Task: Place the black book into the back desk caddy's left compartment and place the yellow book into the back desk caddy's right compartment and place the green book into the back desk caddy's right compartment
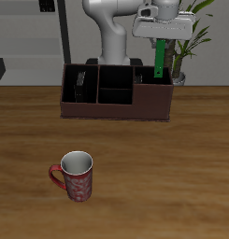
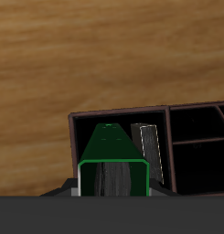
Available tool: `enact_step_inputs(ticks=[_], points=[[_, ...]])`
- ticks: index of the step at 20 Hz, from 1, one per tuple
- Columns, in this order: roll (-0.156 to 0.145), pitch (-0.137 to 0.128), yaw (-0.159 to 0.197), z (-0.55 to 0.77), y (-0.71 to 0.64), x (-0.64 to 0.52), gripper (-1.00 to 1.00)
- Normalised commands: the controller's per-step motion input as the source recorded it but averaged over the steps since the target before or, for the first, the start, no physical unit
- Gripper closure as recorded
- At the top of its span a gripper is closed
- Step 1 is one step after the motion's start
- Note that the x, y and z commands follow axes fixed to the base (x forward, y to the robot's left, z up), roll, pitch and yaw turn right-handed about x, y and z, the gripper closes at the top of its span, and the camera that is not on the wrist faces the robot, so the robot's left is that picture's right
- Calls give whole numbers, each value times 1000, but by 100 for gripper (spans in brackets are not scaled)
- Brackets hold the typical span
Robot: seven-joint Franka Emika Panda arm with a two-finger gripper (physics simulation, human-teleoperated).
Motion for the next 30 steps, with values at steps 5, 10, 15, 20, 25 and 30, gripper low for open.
enact_step_inputs(ticks=[5,10,15,20,25,30], points=[[10,42,-32,-176,9,30,100],[41,57,-39,-309,-6,71,100],[-5,43,-22,-261,-78,56,100],[-12,38,-2,-255,-77,117,100],[45,88,-41,-276,68,18,-100],[18,17,24,-70,37,16,-100]])
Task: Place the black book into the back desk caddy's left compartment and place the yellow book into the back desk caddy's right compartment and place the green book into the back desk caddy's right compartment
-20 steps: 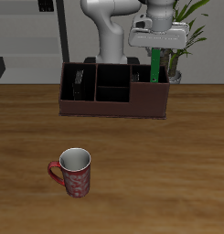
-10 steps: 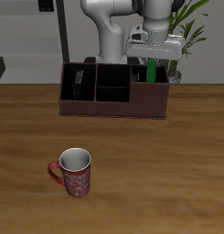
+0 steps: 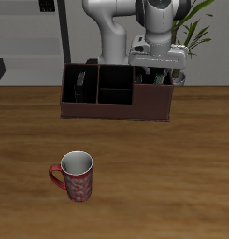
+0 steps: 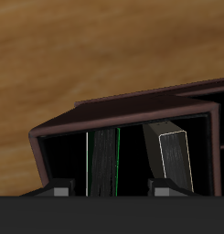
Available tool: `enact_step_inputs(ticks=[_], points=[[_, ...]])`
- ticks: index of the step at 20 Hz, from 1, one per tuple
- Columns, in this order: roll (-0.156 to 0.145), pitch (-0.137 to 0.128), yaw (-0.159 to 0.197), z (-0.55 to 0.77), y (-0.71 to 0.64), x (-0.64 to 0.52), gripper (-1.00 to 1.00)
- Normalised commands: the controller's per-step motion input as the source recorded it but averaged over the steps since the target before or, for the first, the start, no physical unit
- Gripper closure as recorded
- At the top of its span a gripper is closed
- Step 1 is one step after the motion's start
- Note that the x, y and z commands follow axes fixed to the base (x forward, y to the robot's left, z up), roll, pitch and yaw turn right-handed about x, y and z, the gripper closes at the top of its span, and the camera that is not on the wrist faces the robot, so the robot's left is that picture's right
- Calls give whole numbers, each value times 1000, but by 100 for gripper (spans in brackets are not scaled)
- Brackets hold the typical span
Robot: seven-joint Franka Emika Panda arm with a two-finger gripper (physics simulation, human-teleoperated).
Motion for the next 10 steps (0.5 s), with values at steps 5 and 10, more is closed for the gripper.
enact_step_inputs(ticks=[5,10], points=[[-38,0,-13,-5,-175,138,-100],[-21,-6,28,1,-160,77,-100]])
